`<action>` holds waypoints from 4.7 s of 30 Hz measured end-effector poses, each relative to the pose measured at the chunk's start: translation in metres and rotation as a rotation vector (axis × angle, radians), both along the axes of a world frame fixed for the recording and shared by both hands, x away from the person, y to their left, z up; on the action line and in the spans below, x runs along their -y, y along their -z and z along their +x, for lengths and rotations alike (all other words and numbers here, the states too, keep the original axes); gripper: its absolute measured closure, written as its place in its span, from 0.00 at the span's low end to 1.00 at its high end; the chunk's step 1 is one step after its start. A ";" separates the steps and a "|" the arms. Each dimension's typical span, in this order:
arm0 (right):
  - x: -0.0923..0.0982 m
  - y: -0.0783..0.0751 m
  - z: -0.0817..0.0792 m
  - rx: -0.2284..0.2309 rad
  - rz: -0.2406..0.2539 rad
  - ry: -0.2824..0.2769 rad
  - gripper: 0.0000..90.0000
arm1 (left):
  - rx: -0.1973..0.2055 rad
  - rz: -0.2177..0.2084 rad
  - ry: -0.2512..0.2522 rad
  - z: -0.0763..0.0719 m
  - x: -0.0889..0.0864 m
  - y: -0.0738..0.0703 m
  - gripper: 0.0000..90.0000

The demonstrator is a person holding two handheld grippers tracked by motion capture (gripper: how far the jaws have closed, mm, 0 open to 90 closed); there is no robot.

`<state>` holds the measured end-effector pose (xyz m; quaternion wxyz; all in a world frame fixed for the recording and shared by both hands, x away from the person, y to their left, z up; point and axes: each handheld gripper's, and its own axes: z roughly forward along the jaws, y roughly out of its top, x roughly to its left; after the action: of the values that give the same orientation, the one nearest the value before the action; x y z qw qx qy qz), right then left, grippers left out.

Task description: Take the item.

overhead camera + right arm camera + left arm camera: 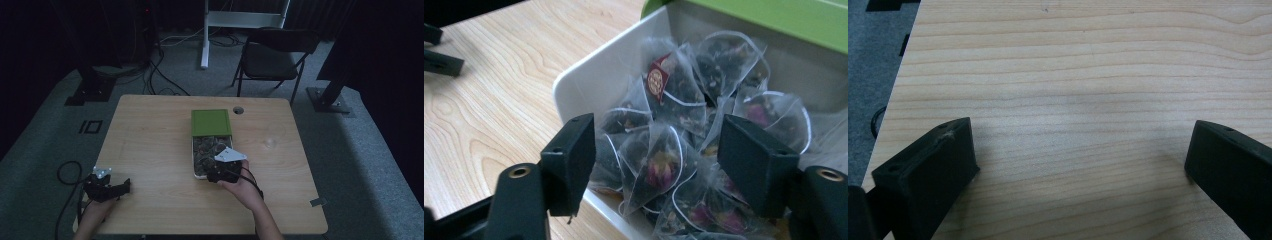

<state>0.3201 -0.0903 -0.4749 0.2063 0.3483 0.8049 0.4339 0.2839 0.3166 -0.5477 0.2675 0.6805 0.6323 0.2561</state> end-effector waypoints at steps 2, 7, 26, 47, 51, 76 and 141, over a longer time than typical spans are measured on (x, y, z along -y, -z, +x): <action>-0.001 0.003 0.000 -0.005 -0.002 0.003 0.38 | 0.000 0.001 0.001 0.000 0.000 0.000 0.01; -0.005 0.010 0.002 -0.021 -0.020 0.010 0.42 | 0.000 0.000 0.000 0.000 0.000 0.000 0.01; -0.007 0.020 0.008 -0.063 -0.053 0.033 0.68 | 0.000 0.000 0.000 0.000 0.000 0.000 0.01; -0.002 0.004 0.005 -0.035 -0.028 -0.011 0.87 | 0.000 0.000 0.001 0.000 0.000 0.000 0.01; -0.002 0.000 0.005 -0.030 -0.025 -0.026 0.87 | 0.000 0.000 0.000 0.000 0.000 0.000 0.01; 0.008 -0.012 0.009 -0.026 0.055 0.008 0.85 | 0.000 0.000 0.000 0.000 0.000 0.000 0.01; 0.103 -0.068 0.038 0.112 0.159 0.231 0.90 | 0.001 -0.001 -0.001 0.000 0.000 0.000 0.01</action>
<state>0.3578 -0.1937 -0.4067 0.2711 0.4291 0.7097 0.4885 0.2839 0.3165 -0.5478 0.2680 0.6799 0.6327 0.2562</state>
